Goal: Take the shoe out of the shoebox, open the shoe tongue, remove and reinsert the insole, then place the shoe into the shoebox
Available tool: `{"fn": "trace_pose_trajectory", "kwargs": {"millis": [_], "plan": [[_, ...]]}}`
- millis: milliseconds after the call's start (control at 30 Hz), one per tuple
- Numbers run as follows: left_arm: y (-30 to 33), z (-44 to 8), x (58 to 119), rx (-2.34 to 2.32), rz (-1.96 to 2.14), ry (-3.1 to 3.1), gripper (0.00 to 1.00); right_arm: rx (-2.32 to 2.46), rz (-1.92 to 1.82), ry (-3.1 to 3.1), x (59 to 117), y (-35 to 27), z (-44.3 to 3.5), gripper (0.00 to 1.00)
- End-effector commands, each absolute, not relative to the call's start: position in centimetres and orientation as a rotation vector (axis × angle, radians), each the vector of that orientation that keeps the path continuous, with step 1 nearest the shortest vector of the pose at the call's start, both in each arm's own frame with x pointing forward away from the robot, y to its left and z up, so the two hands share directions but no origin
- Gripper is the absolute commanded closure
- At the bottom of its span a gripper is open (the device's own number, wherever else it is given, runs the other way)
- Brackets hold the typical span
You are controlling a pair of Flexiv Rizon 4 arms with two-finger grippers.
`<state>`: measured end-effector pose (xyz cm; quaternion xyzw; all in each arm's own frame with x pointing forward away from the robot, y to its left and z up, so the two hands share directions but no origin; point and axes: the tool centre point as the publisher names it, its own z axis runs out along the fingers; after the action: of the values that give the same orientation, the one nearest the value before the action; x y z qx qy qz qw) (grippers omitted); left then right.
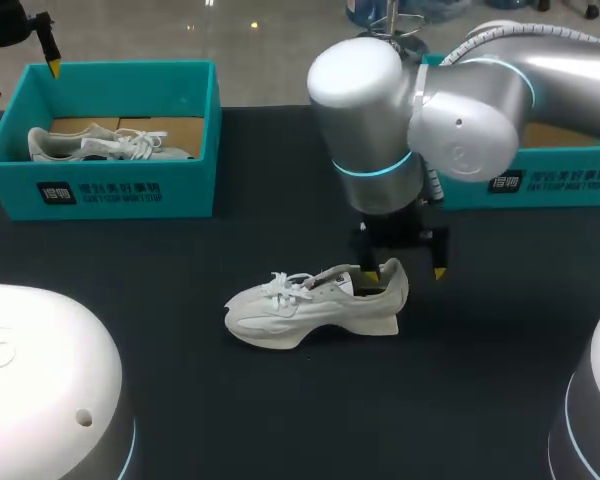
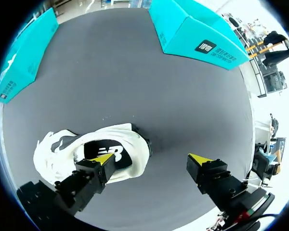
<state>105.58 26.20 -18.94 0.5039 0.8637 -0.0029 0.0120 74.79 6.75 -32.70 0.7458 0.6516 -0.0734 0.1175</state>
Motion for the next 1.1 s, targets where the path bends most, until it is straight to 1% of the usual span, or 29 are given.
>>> {"fn": "trace_pose_trajectory", "kwargs": {"millis": [33,367,1100], "plan": [[26.3,-18.9,105.6,1.573,-0.007,2.693,0.0,2.149,-0.132,1.957,74.6,6.4,-30.3,0.0],[26.3,-18.9,105.6,1.573,-0.007,2.693,0.0,1.916,0.196,2.425,75.6,7.5,-26.6,0.0],[26.3,-18.9,105.6,1.573,-0.007,2.693,0.0,1.898,0.204,2.46,75.7,7.6,-26.4,0.0]]}}
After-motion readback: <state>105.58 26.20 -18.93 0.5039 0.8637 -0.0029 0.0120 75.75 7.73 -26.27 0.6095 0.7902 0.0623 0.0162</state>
